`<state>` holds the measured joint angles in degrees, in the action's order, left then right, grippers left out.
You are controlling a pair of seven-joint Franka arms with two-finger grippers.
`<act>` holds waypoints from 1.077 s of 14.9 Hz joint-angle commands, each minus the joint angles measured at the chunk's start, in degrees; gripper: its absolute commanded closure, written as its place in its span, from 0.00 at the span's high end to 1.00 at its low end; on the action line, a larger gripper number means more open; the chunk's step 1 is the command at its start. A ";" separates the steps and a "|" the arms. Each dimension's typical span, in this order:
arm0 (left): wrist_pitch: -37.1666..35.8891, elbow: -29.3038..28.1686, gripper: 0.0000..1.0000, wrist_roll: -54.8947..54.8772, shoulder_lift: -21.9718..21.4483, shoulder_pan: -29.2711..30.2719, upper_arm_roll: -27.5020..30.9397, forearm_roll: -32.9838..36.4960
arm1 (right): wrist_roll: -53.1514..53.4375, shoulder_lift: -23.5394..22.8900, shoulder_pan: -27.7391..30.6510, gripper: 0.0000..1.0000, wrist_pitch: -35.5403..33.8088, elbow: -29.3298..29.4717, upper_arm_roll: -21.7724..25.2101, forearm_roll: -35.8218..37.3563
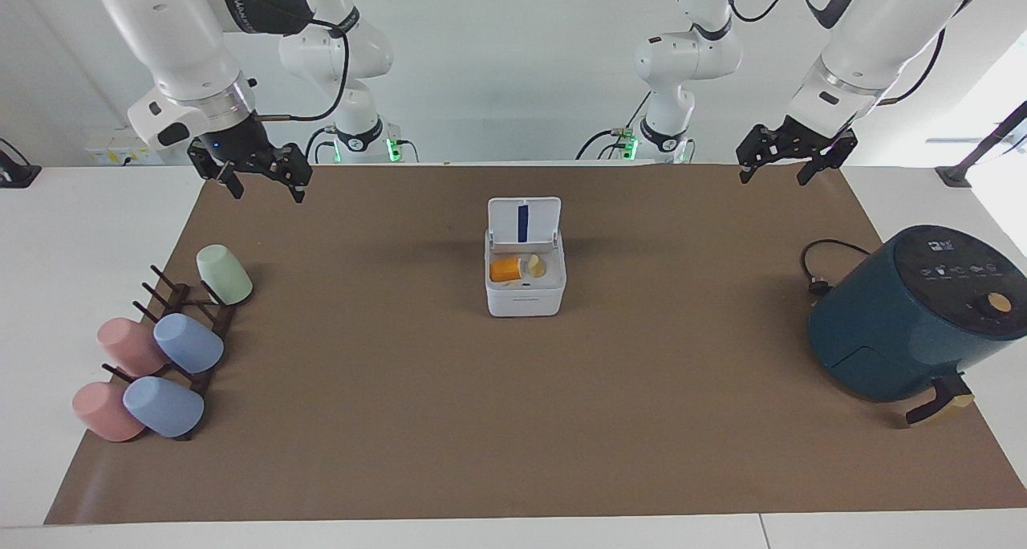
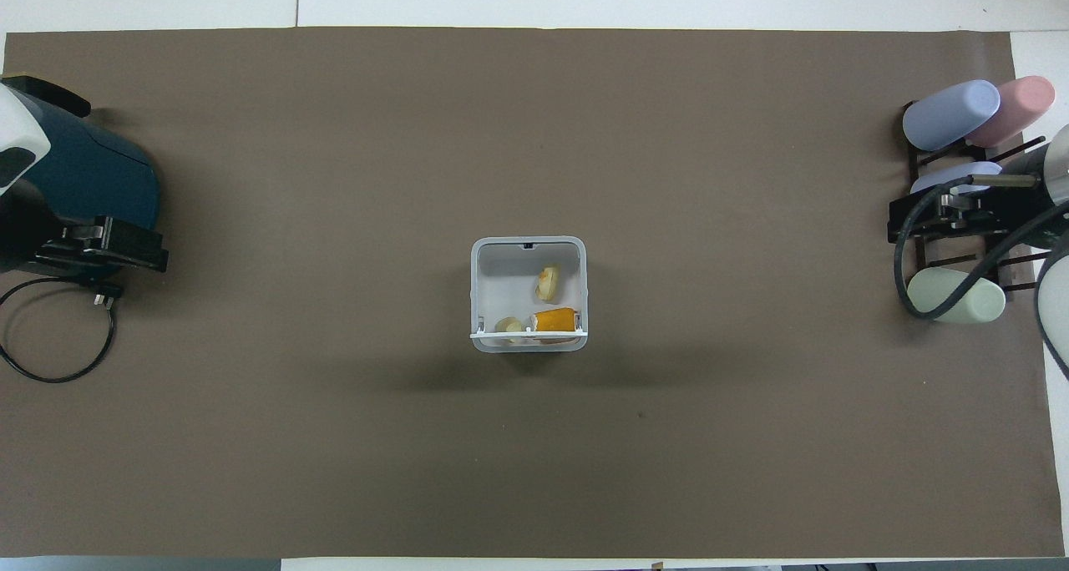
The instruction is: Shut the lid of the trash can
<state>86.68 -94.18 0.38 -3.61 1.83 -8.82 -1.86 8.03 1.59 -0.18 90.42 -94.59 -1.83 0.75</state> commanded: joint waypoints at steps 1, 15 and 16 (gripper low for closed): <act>0.50 -0.75 1.00 -0.12 -1.05 0.37 0.03 -1.04 | -0.83 0.34 0.71 1.00 0.46 -0.51 -0.37 -0.31; 7.60 -10.82 0.44 22.42 -6.57 -20.60 -0.67 -2.79 | -0.83 0.34 0.71 1.00 0.46 -0.51 -0.37 -0.31; 10.06 -13.20 0.16 25.16 -7.54 -23.95 -0.68 -2.79 | -0.83 0.34 0.71 1.00 0.46 -0.51 -0.37 -0.31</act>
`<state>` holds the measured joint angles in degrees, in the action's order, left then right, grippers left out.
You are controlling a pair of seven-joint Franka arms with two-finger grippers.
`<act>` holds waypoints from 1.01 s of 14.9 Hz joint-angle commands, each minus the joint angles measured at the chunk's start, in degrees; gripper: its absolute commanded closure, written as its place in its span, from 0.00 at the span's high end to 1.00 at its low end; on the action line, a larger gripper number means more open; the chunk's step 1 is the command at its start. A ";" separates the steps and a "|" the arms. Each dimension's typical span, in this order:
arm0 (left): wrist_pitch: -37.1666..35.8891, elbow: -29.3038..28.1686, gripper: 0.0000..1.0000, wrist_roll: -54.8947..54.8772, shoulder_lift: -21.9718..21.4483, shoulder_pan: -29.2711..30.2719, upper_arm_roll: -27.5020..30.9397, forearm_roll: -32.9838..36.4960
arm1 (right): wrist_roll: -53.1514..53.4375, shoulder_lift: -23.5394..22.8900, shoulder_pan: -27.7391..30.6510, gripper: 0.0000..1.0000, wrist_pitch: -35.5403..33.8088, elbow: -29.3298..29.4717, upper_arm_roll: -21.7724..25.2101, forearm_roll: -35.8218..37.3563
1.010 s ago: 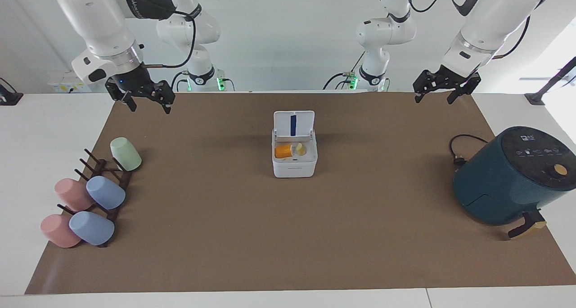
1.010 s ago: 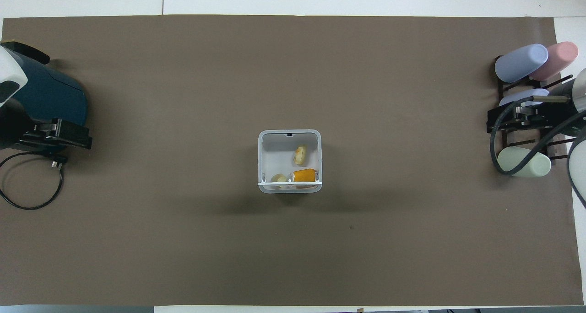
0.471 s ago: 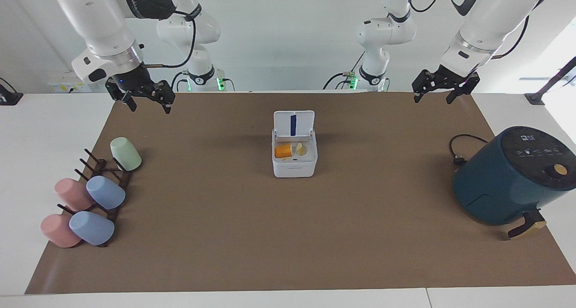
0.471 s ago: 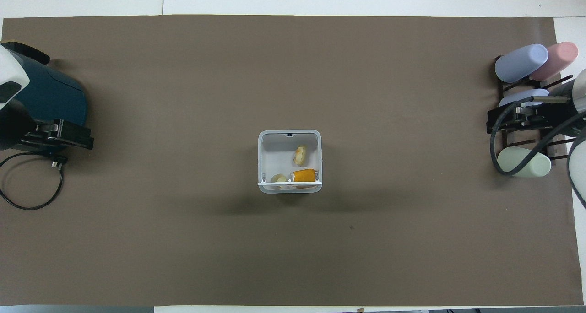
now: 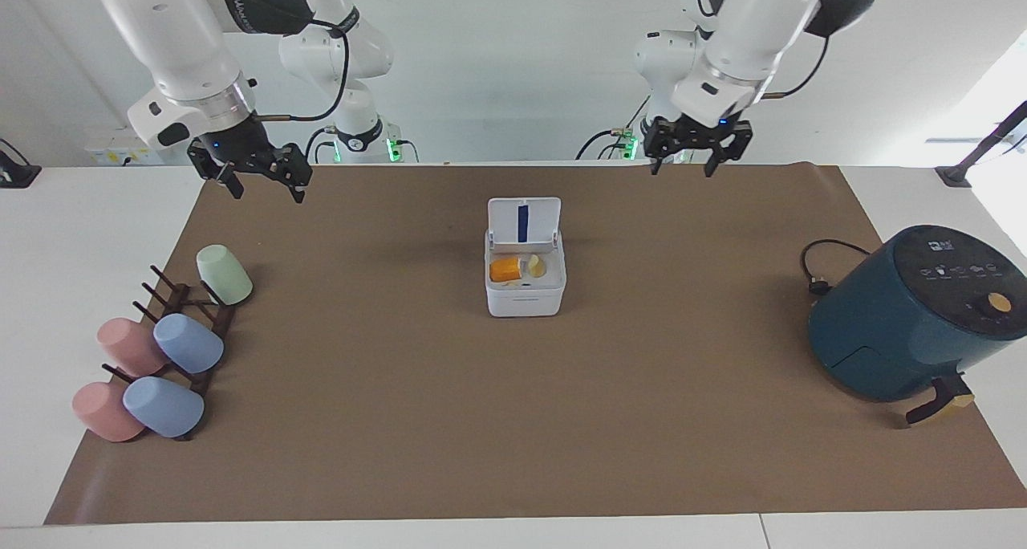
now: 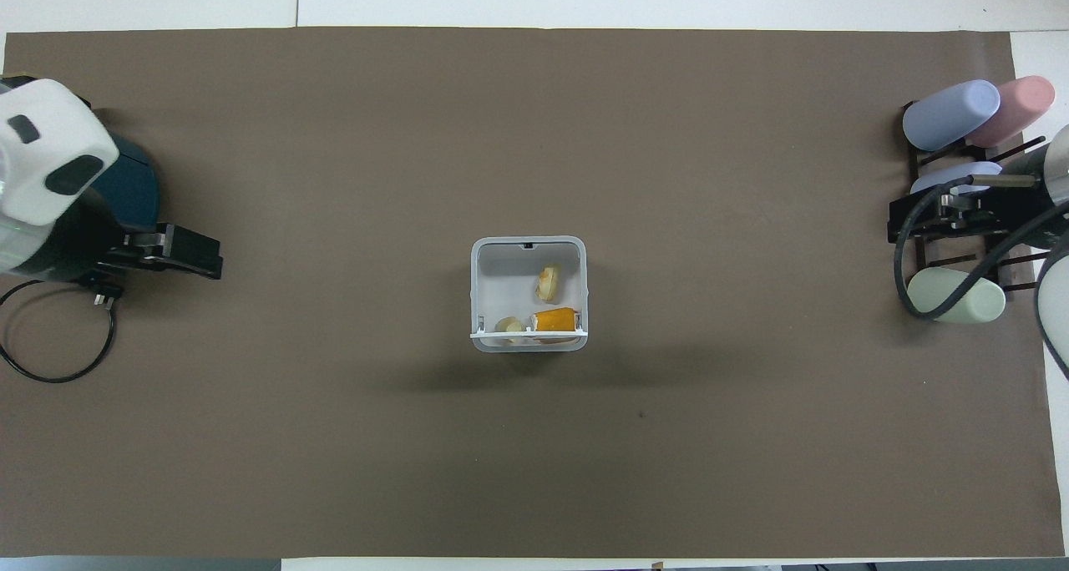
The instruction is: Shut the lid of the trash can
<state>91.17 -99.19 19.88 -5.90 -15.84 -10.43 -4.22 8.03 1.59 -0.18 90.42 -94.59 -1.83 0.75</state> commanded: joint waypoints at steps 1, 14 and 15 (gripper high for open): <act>6.99 -9.95 0.00 7.52 -5.79 -9.26 0.94 -0.52 | -0.83 0.34 0.71 1.00 0.46 -0.51 -0.37 -0.31; 30.37 -15.43 0.00 21.78 4.40 -22.22 1.37 -2.19 | -0.83 0.34 0.71 1.00 0.46 -0.51 -0.37 -0.31; 30.64 -14.29 0.00 21.60 5.10 -20.91 1.37 -2.19 | -0.74 0.34 0.71 1.00 0.46 -0.51 -0.37 -0.31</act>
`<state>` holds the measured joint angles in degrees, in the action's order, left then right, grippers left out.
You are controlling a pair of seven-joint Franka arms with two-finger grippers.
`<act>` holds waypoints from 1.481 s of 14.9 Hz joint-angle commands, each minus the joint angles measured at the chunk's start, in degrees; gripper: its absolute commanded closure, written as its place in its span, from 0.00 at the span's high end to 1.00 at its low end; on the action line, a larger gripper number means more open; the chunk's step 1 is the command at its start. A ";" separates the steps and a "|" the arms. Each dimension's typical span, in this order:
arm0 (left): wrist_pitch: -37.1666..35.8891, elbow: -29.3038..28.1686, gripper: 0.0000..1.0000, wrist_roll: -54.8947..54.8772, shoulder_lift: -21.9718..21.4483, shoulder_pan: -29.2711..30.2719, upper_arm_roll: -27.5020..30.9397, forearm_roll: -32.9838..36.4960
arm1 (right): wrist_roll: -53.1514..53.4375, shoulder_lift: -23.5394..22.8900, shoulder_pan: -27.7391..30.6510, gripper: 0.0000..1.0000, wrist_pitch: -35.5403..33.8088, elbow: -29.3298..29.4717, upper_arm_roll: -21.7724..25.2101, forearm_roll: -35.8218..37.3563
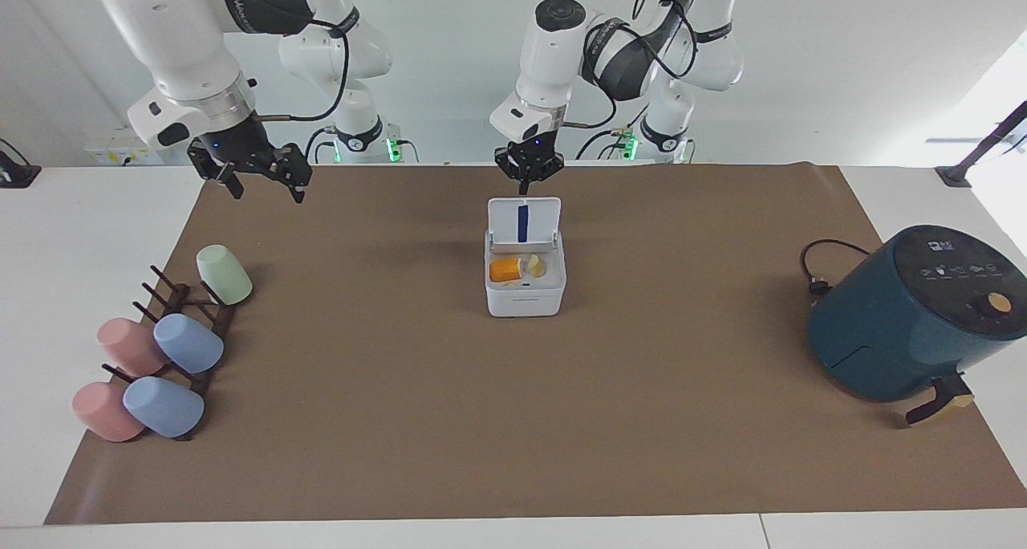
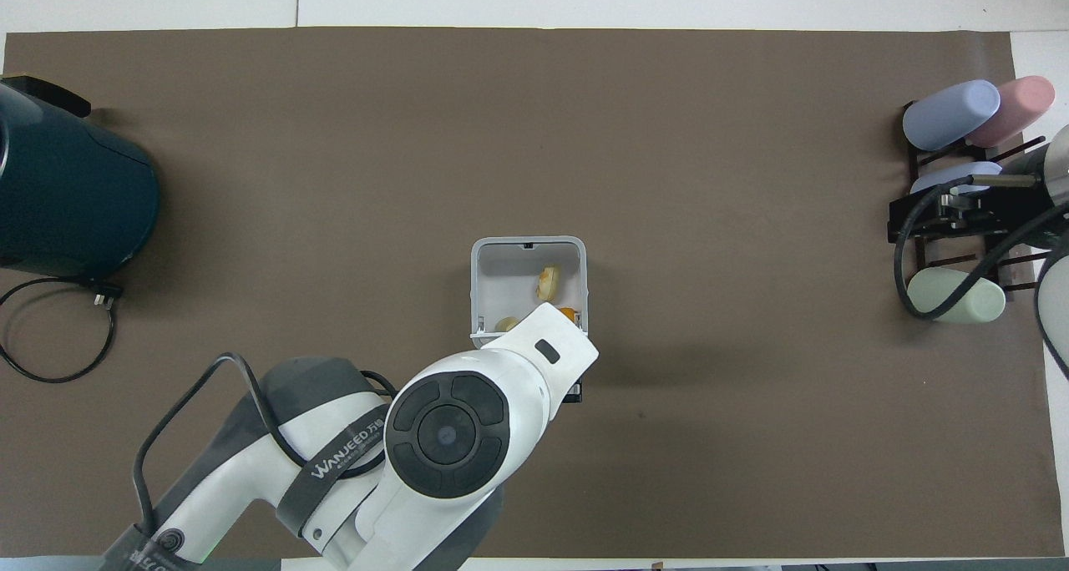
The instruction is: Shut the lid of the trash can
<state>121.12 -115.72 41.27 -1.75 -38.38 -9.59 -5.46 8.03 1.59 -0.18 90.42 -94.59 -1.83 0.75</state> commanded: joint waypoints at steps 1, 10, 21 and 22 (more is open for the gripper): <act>0.52 3.47 0.00 0.04 1.66 2.52 0.54 -0.95 | -0.74 0.34 0.71 1.00 0.46 -0.51 -0.37 -0.31; 3.06 10.77 0.00 0.04 10.27 5.95 0.80 -0.42 | -0.83 0.34 0.71 1.00 0.46 -0.51 -0.37 -0.31; 9.13 11.04 0.00 0.13 15.38 8.33 0.80 -0.34 | -0.83 0.34 0.71 1.00 0.46 -0.51 -0.37 -0.31; 9.13 10.95 0.00 0.13 15.46 8.24 0.80 -0.34 | -0.83 0.34 0.71 1.00 0.46 -0.51 -0.37 -0.31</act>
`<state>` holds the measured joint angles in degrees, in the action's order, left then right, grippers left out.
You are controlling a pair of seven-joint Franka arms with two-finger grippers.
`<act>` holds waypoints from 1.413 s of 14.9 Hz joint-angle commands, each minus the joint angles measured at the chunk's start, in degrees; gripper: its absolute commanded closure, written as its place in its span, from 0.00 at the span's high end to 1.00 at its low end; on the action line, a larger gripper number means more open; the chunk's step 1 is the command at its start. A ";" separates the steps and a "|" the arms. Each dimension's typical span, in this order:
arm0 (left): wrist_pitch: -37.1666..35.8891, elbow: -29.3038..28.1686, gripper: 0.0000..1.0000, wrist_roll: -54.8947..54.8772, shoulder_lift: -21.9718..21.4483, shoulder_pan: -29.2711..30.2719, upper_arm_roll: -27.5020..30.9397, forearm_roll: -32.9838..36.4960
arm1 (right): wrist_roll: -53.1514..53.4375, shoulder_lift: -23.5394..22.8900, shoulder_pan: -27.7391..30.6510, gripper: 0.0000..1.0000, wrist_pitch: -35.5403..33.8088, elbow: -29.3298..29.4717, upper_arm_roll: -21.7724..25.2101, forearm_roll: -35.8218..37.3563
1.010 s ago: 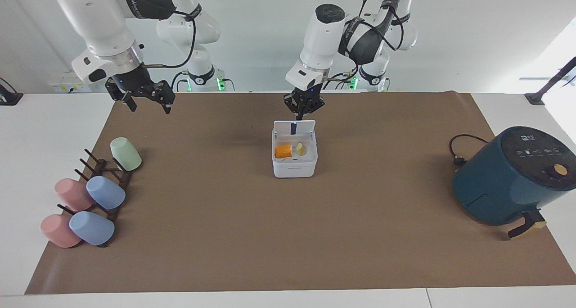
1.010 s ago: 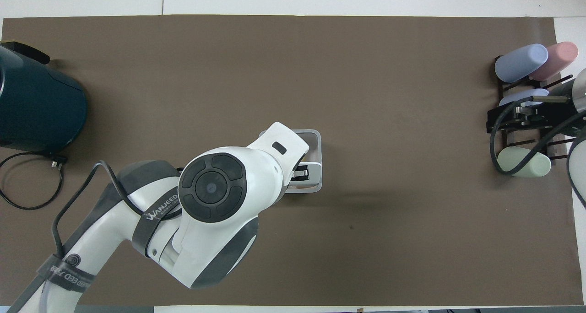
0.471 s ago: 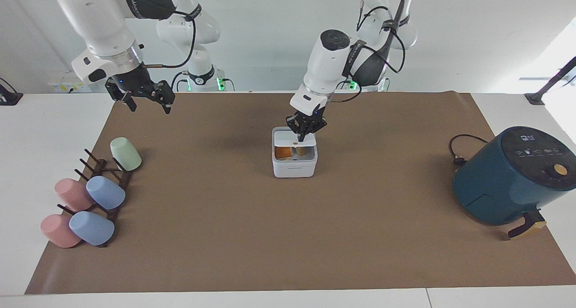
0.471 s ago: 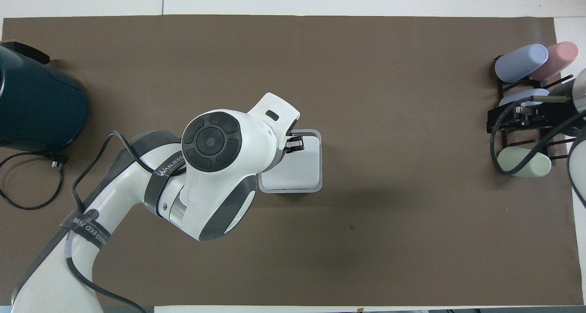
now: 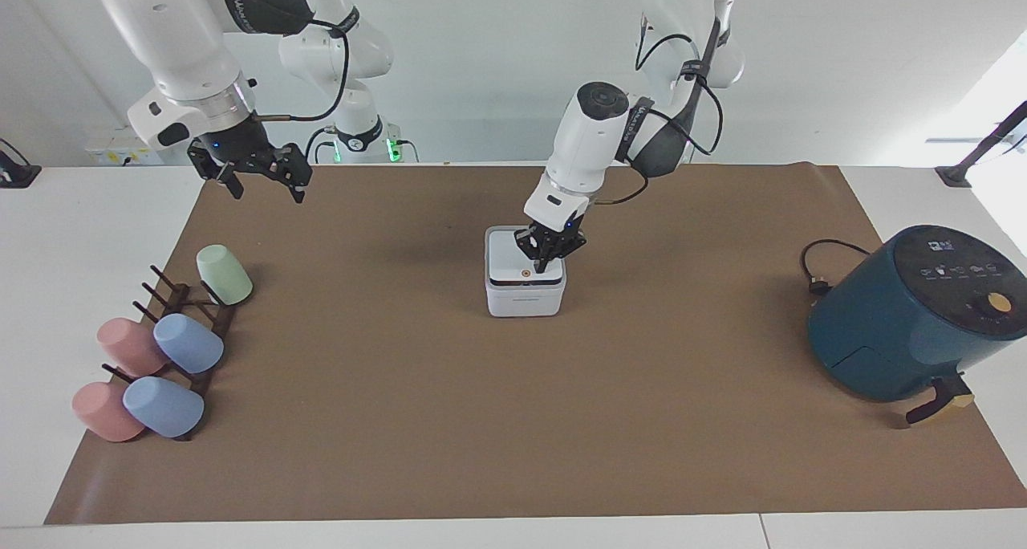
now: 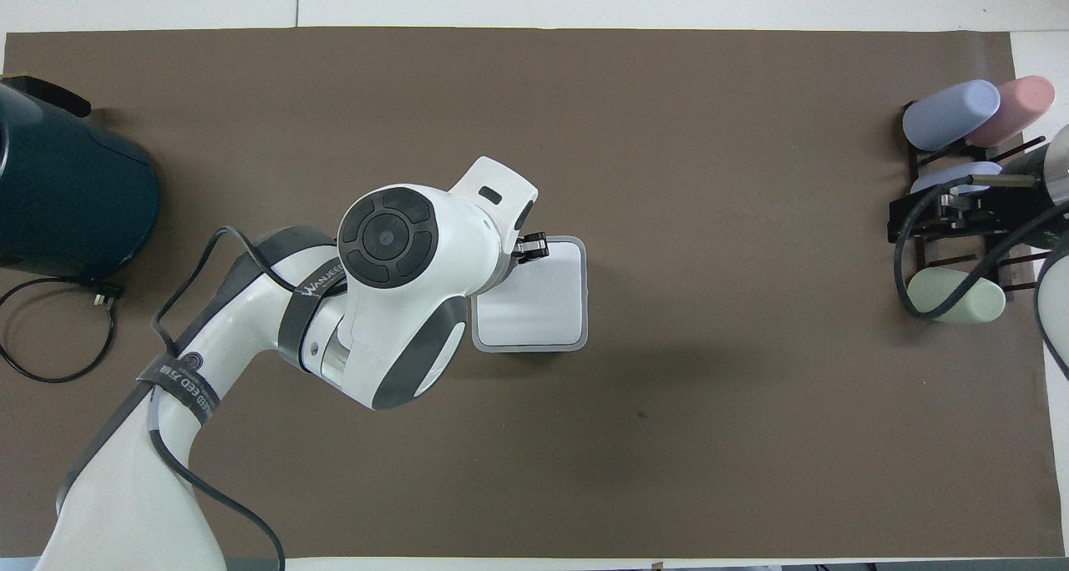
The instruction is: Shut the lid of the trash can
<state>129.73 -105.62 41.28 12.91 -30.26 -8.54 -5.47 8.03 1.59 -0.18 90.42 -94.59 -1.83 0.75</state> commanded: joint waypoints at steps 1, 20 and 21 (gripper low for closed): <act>0.61 0.77 0.00 0.11 0.80 -0.07 -0.25 -0.25 | -0.83 0.34 0.71 1.00 0.46 -0.51 -0.37 -0.31; 1.50 0.94 0.00 0.47 3.62 -1.39 -0.25 3.01 | -0.74 0.34 0.71 1.00 0.46 -0.51 -0.37 -0.31; 0.10 1.55 0.00 0.38 3.35 -1.30 -0.25 3.01 | -0.74 0.34 0.71 1.00 0.46 -0.51 -0.37 -0.31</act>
<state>130.23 -105.55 41.18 13.91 -31.14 -8.85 -2.98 8.03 1.59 -0.18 90.42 -94.59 -1.83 0.75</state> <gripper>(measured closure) 0.991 0.000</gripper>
